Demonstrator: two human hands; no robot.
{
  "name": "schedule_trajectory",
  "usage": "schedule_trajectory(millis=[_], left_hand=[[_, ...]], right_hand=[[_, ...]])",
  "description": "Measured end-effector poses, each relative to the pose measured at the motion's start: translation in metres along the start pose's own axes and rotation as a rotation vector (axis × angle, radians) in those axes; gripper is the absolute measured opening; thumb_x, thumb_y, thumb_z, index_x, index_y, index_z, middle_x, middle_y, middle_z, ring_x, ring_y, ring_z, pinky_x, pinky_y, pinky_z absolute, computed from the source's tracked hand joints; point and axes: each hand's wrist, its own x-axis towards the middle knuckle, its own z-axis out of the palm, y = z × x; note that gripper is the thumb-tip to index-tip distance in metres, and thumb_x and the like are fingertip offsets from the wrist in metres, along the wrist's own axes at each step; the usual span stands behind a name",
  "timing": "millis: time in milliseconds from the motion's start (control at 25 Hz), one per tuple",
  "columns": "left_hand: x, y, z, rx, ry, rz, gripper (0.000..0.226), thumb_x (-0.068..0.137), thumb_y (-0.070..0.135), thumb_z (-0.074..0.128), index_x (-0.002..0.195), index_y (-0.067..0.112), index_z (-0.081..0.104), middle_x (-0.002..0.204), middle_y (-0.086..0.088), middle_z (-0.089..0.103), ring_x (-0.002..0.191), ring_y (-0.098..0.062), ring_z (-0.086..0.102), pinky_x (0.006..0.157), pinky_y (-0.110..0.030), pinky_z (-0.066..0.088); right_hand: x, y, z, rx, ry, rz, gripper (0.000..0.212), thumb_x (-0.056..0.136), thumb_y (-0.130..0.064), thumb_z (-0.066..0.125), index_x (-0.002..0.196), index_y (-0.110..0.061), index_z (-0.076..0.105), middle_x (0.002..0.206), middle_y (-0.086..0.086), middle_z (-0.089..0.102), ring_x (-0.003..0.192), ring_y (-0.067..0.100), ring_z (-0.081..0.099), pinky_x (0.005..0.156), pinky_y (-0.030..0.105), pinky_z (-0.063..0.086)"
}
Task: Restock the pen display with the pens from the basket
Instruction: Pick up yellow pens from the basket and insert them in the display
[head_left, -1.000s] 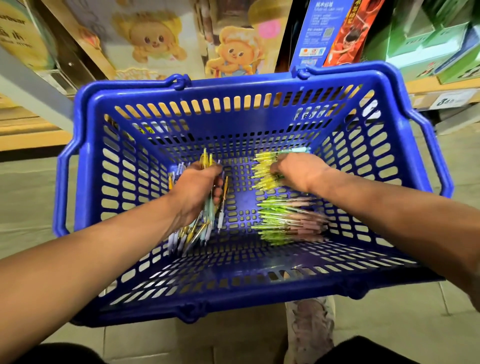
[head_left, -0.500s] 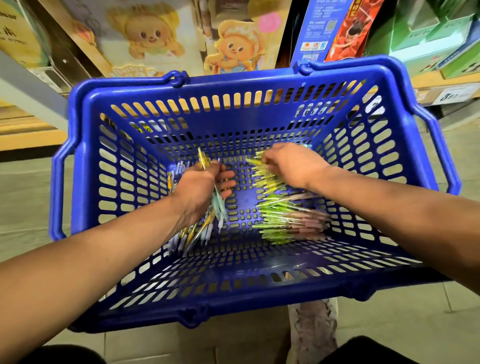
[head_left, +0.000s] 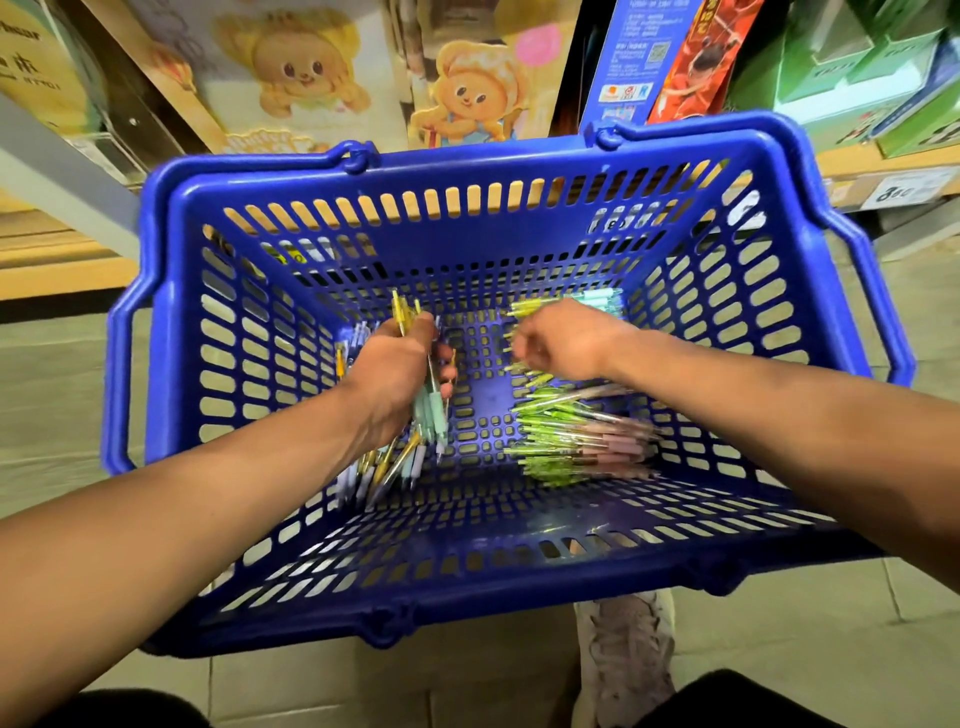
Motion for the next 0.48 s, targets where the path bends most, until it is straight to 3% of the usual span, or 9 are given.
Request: schedule_trajectory(millis=[120, 280, 360, 480], left_hand=[[0.003, -0.002, -0.002, 0.024, 0.010, -0.014, 0.023, 0.104, 0.013, 0.053, 0.123, 0.009, 0.040, 0.077, -0.005, 0.053, 0.060, -0.016, 0.051, 0.057, -0.034, 0.044], [0.007, -0.002, -0.001, 0.060, 0.016, -0.009, 0.021, 0.103, 0.009, 0.053, 0.121, 0.004, 0.044, 0.075, -0.005, 0.050, 0.058, -0.015, 0.047, 0.054, -0.032, 0.041], [0.007, -0.002, 0.000, 0.054, 0.000, -0.015, 0.020, 0.103, 0.008, 0.053, 0.121, 0.003, 0.046, 0.075, -0.006, 0.052, 0.059, -0.016, 0.049, 0.054, -0.033, 0.041], [0.005, -0.001, 0.000, 0.035, -0.021, -0.018, 0.023, 0.105, 0.012, 0.053, 0.125, 0.001, 0.051, 0.084, -0.010, 0.065, 0.065, -0.019, 0.060, 0.060, -0.034, 0.051]], right_hand=[[-0.002, 0.033, 0.015, -0.441, -0.157, 0.007, 0.017, 0.096, -0.013, 0.060, 0.110, -0.021, 0.066, 0.120, 0.003, 0.063, 0.097, 0.025, 0.063, 0.085, 0.038, 0.057], [-0.001, 0.040, 0.030, -0.697, -0.123, -0.128, 0.037, 0.095, -0.009, 0.057, 0.131, -0.020, 0.059, 0.138, 0.008, 0.053, 0.117, 0.036, 0.059, 0.088, 0.045, 0.057], [-0.002, 0.039, 0.033, -0.730, -0.125, -0.162, 0.037, 0.096, -0.008, 0.056, 0.131, -0.017, 0.059, 0.136, 0.007, 0.053, 0.120, 0.035, 0.057, 0.086, 0.043, 0.056], [-0.005, 0.031, 0.020, -0.580, 0.006, -0.107, 0.026, 0.100, -0.025, 0.050, 0.122, -0.017, 0.063, 0.121, 0.003, 0.057, 0.104, 0.026, 0.062, 0.077, 0.038, 0.058]])
